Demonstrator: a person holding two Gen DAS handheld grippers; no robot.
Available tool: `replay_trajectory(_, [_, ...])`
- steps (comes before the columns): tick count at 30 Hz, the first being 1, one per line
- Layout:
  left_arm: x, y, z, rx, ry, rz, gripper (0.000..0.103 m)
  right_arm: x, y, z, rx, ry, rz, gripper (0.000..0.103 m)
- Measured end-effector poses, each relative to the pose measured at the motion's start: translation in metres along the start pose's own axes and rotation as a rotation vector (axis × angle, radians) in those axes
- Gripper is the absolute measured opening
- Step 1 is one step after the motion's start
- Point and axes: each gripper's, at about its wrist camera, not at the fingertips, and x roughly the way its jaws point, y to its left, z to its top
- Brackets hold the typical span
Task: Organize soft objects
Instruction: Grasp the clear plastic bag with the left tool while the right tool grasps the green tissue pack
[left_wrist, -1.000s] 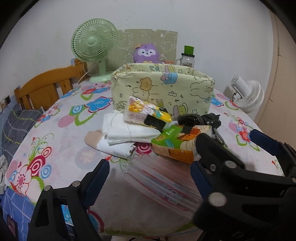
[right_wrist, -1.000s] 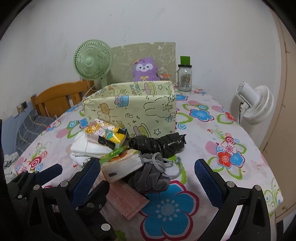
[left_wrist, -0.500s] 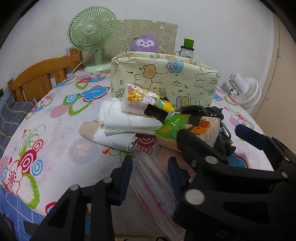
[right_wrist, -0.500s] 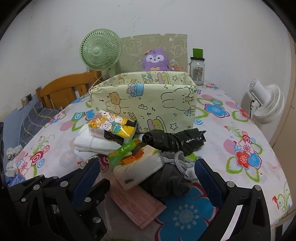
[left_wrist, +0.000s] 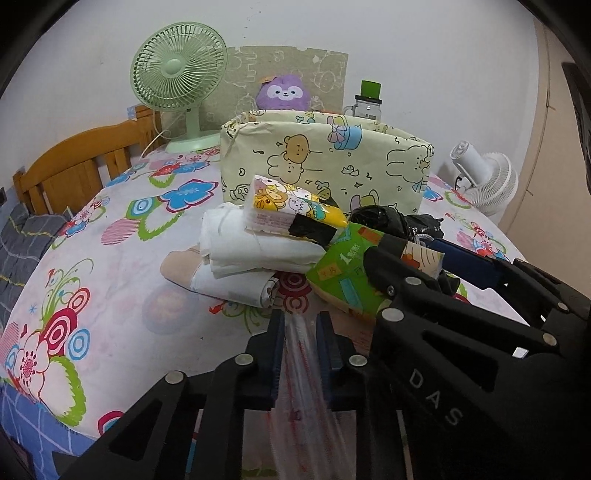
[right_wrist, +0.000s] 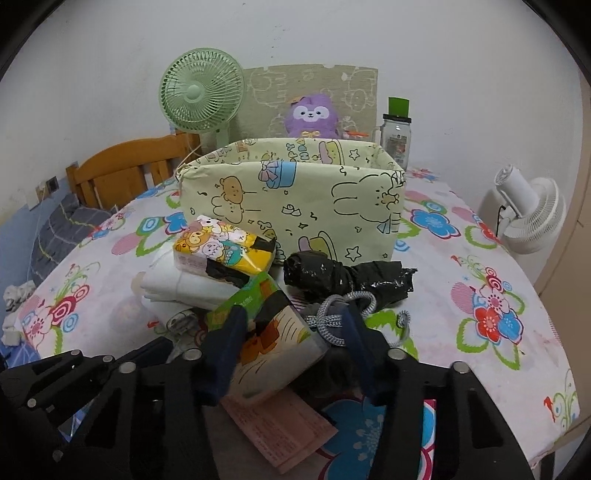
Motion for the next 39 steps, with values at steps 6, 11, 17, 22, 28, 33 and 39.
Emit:
replay_trajectory(6, [-0.002, 0.000, -0.002, 0.015, -0.008, 0.006, 0.012, -0.004, 0.005, -0.003, -0.014, 0.013, 0.018, 0.056])
replay_trajectory(11, [-0.004, 0.002, 0.000, 0.058, -0.019, 0.030, 0.009, -0.006, 0.007, -0.006, -0.003, 0.028, 0.027, 0.059])
replay_trajectory(17, [-0.002, 0.014, 0.001, 0.067, -0.017, 0.036, 0.016, -0.004, 0.015, -0.006, 0.005, 0.028, 0.035, 0.072])
replay_trajectory(22, [-0.003, 0.019, -0.001, 0.047, -0.017, 0.050, 0.041, -0.004, 0.021, -0.005, -0.010, 0.031, 0.026, 0.072])
replay_trajectory(28, [-0.007, 0.018, -0.009, 0.019, 0.009, 0.064, 0.055, -0.009, 0.027, -0.007, -0.039, 0.025, 0.019, 0.072])
replay_trajectory(33, [-0.009, 0.012, -0.013, 0.022, 0.025, 0.024, 0.026, -0.007, 0.027, -0.010, -0.033, 0.041, 0.042, 0.072])
replay_trajectory(39, [-0.009, 0.009, -0.009, 0.039, 0.017, 0.015, 0.021, -0.002, 0.023, -0.011, 0.008, 0.074, 0.075, 0.057])
